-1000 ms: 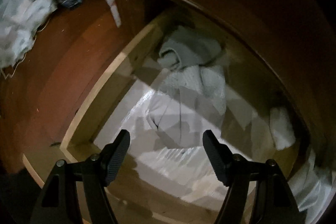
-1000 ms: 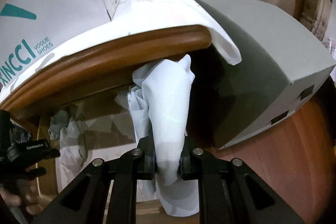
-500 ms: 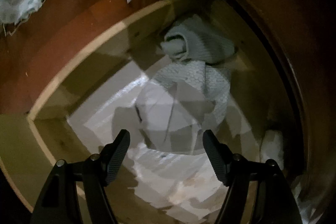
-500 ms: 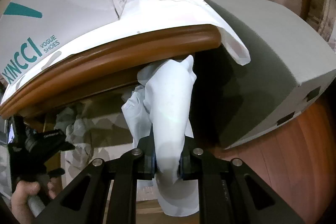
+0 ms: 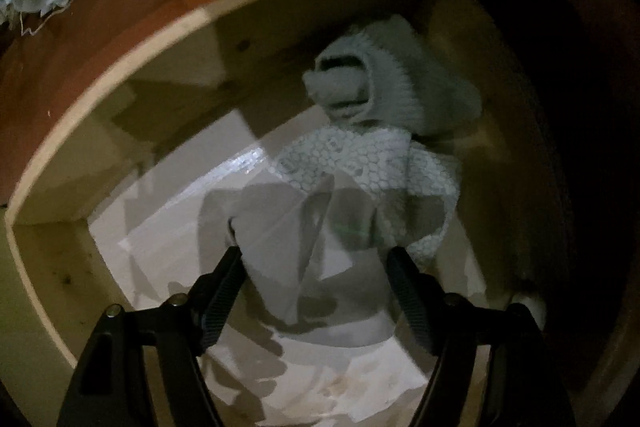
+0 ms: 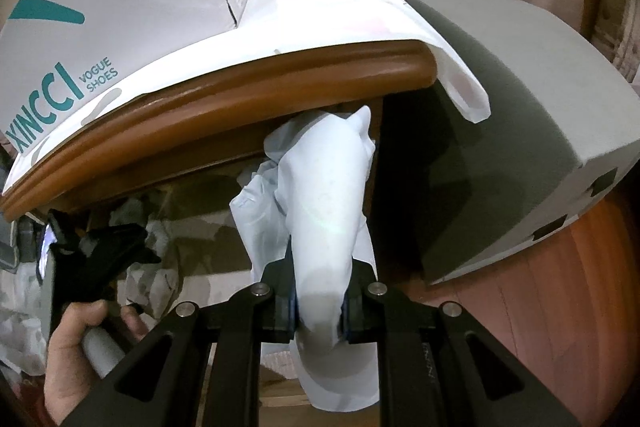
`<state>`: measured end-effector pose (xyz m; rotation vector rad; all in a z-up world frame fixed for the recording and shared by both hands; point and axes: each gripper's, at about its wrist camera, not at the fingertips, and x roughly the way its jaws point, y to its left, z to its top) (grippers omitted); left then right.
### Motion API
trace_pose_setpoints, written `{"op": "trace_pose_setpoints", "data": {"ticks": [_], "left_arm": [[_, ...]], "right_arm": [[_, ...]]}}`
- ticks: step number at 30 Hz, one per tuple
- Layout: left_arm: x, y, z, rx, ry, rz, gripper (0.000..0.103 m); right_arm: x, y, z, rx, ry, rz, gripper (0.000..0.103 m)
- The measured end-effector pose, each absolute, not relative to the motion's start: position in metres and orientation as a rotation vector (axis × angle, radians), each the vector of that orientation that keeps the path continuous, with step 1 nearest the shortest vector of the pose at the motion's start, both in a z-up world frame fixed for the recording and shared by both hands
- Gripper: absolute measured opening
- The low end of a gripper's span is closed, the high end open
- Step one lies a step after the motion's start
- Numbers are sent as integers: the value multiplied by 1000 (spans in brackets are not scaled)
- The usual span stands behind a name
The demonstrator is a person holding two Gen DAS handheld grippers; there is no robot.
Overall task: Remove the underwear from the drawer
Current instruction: 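Reach the left tool into the drawer and grasp grey patterned underwear while right holds pale blue underwear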
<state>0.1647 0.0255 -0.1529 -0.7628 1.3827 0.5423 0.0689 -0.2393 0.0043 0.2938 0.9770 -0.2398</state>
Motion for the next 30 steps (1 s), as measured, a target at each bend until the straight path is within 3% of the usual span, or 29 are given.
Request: {"op": "trace_pose_setpoints", "data": {"ticks": [6,11,13,16,30], "left_arm": [[174,22,-163,-723,1407,534,78],[167,21,-157,-704,1417,486,58],[167,20,-157,-728,1418,461,44],[171,24,-150,-740,1427,434,31],[147,29,-113,-610,1427,356,25]], "right_arm": [[71,-242,3,304,983,-238,14],[72,-241,3,301,982,-237,14],[72,-241,3,303,983,-237,14],[72,-241,3,295,982,-240,14],[75,-238,3,264,984,-235,14]]}}
